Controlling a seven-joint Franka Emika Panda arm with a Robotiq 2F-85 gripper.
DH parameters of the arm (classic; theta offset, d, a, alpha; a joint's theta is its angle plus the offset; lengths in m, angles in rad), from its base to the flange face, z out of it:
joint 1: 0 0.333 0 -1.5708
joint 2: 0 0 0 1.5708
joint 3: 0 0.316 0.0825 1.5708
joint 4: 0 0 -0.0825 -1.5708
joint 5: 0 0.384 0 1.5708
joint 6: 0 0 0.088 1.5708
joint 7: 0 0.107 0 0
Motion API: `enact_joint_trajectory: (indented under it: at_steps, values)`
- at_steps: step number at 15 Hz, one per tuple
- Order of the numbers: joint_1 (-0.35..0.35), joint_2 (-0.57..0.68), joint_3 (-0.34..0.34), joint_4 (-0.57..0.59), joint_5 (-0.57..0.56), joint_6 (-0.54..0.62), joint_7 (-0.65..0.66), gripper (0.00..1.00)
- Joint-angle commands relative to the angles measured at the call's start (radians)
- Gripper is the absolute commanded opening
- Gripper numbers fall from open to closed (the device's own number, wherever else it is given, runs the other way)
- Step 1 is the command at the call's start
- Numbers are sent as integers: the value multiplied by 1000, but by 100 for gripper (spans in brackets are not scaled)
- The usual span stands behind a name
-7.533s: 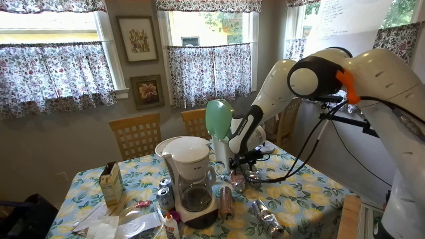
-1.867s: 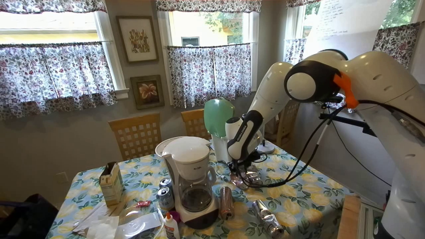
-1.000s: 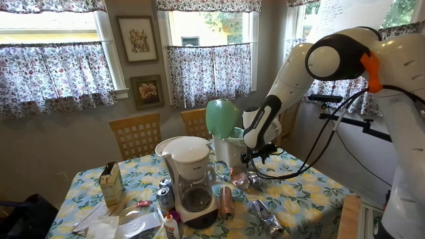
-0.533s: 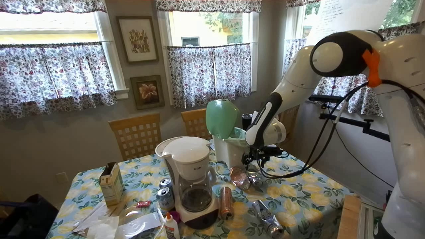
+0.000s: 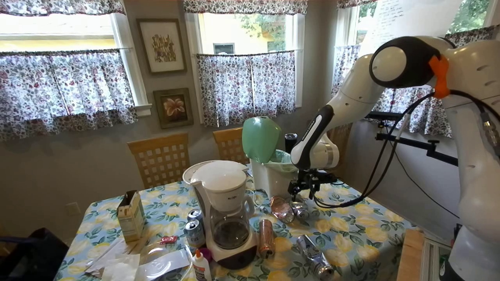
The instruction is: Throw two cans into the bin
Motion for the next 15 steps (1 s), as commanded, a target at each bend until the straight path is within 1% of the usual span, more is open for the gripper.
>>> enact_joint_trajectory:
  at_steps: [1,4,6,10,15]
  values:
    - [-10,31,-7,26,20,-32,-58,100]
    - [-6,59,-12,47,11,-30,-69,100]
    - [-14,77,-3,60,21,-17,-77,100]
    - [-54,110,45,85,74,25,-93,100]
    - [-123,142,120,121,163,30,-129,100]
